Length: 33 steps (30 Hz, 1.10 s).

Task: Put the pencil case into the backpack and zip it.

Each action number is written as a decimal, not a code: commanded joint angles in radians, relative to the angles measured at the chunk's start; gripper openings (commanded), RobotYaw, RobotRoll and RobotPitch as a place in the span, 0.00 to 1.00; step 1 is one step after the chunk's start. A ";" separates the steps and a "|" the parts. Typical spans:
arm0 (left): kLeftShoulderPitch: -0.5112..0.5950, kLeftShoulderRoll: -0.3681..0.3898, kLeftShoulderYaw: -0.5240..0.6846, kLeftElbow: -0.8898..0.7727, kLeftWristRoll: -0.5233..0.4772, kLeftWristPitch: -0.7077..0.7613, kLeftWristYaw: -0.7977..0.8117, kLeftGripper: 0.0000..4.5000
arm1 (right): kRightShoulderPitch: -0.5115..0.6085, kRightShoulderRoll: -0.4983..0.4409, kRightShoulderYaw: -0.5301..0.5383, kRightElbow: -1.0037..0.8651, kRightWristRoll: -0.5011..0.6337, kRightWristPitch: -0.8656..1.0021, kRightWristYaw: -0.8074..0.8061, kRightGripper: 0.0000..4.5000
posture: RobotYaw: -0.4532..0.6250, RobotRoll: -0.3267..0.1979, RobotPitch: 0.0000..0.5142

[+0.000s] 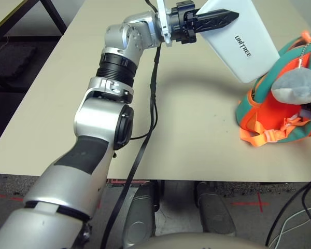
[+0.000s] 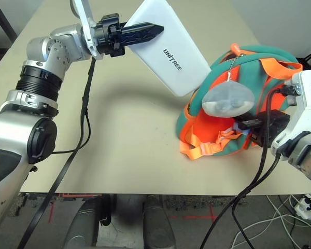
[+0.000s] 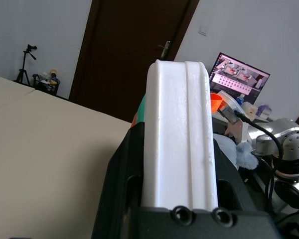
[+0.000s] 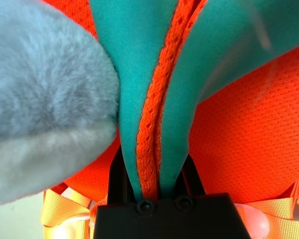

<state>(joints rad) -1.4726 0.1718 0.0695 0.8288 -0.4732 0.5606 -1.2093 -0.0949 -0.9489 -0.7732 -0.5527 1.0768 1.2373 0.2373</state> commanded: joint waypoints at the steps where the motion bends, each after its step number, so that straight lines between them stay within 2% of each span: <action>1: -0.014 -0.031 0.026 -0.071 -0.044 0.047 0.018 0.31 | 0.051 -0.008 -0.042 -0.037 0.054 0.034 0.035 0.03 | 0.29 0.62 0.42; 5: 0.001 -0.067 0.040 -0.091 -0.045 0.038 0.063 0.31 | 0.087 -0.003 -0.074 -0.059 0.115 0.036 0.044 0.03 | 0.28 0.62 0.41; 10: 0.022 -0.130 0.035 -0.073 -0.036 0.006 0.097 0.31 | 0.080 0.020 -0.044 -0.076 0.148 -0.003 0.000 0.03 | 0.26 0.62 0.39; 23: 0.088 -0.253 -0.070 0.008 0.057 -0.080 0.041 0.31 | 0.071 0.061 0.038 -0.107 0.176 -0.098 -0.077 0.03 | 0.21 0.62 0.37; 33: 0.088 -0.341 -0.108 0.093 0.127 -0.115 0.007 0.31 | 0.052 0.085 0.096 -0.113 0.166 -0.159 -0.116 0.03 | 0.18 0.62 0.37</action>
<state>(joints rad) -1.3811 -0.1059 0.0107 0.9077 -0.3490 0.4266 -1.1365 -0.0319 -0.8721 -0.7119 -0.6482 1.2208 1.1053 0.1242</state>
